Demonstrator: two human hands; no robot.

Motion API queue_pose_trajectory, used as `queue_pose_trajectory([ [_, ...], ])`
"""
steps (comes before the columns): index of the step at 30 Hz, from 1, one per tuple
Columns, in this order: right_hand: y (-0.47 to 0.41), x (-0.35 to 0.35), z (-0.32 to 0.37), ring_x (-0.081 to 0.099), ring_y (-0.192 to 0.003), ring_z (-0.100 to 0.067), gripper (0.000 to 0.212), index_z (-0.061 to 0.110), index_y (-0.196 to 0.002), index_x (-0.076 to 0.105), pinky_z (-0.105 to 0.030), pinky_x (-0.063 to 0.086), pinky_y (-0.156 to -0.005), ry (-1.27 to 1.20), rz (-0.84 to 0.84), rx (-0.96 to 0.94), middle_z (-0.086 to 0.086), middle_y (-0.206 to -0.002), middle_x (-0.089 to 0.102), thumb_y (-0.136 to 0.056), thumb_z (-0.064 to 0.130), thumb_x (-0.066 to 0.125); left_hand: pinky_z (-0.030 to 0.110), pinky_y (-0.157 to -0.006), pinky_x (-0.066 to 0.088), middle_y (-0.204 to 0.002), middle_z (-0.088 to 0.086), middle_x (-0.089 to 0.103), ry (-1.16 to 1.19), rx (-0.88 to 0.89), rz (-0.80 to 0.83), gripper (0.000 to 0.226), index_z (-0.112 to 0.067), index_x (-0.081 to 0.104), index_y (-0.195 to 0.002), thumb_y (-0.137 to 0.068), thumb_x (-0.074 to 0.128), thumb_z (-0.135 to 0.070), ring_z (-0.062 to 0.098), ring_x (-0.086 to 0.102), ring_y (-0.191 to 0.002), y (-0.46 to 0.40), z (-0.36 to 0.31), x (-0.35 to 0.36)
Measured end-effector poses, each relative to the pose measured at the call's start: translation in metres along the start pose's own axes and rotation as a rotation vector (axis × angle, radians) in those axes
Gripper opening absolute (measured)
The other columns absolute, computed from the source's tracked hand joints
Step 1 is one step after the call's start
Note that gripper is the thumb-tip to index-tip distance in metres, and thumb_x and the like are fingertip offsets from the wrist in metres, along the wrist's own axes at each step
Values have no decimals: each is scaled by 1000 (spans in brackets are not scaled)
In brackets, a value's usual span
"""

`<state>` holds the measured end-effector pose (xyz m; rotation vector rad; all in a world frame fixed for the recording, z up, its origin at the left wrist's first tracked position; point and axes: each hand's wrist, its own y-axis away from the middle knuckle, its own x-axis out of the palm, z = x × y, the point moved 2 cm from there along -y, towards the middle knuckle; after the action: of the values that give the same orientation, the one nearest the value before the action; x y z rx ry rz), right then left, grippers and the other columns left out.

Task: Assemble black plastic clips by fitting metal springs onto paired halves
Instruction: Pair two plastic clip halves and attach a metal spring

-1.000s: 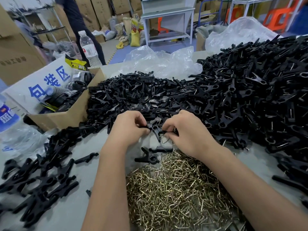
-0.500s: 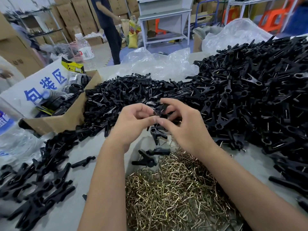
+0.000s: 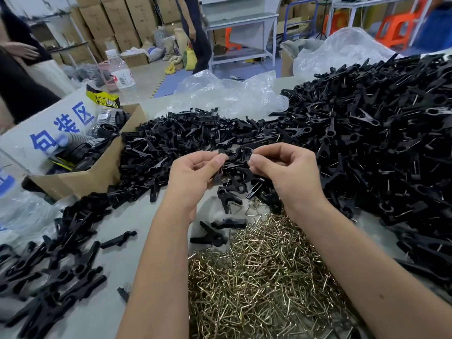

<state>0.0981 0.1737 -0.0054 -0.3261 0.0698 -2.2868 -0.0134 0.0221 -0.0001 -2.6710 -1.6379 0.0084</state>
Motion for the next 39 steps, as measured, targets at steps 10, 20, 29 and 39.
queue_pose_trajectory([
  [10, 3, 5, -1, 75, -81, -11, 20, 11, -92, 78, -22, 59, -76, 64, -43, -64, -2, -85, 79, -79, -3, 85, 26, -68, 59, -81, 7, 77, 25, 35, 90, 17, -7, 71, -116, -103, 60, -4, 17, 71, -71, 4, -2, 22],
  [20, 5, 6, 0, 76, -77, -16, 17, 18, -80, 79, -31, 63, -77, 166, 14, -105, 0, -79, 78, -76, 4, 89, 26, -71, 59, -77, 5, 76, 4, 46, 118, 27, -7, 72, -112, -88, 76, 5, 15, 72, -74, 7, -6, 20],
  [29, 4, 6, -2, 76, -80, -16, 16, 19, -82, 79, -29, 61, -77, 184, 78, -118, 1, -81, 78, -79, 7, 88, 28, -74, 61, -82, 11, 75, 84, -1, 144, 28, -7, 74, -112, -88, 75, 6, 19, 71, -77, 8, -5, 15],
  [39, 6, 7, -2, 77, -79, -18, 13, 20, -82, 79, -37, 64, -79, 190, 4, -118, 1, -79, 79, -80, 9, 87, 24, -70, 59, -86, 11, 76, 139, -32, 140, 29, -7, 72, -114, -87, 75, 5, 17, 72, -77, 7, -5, 17],
])
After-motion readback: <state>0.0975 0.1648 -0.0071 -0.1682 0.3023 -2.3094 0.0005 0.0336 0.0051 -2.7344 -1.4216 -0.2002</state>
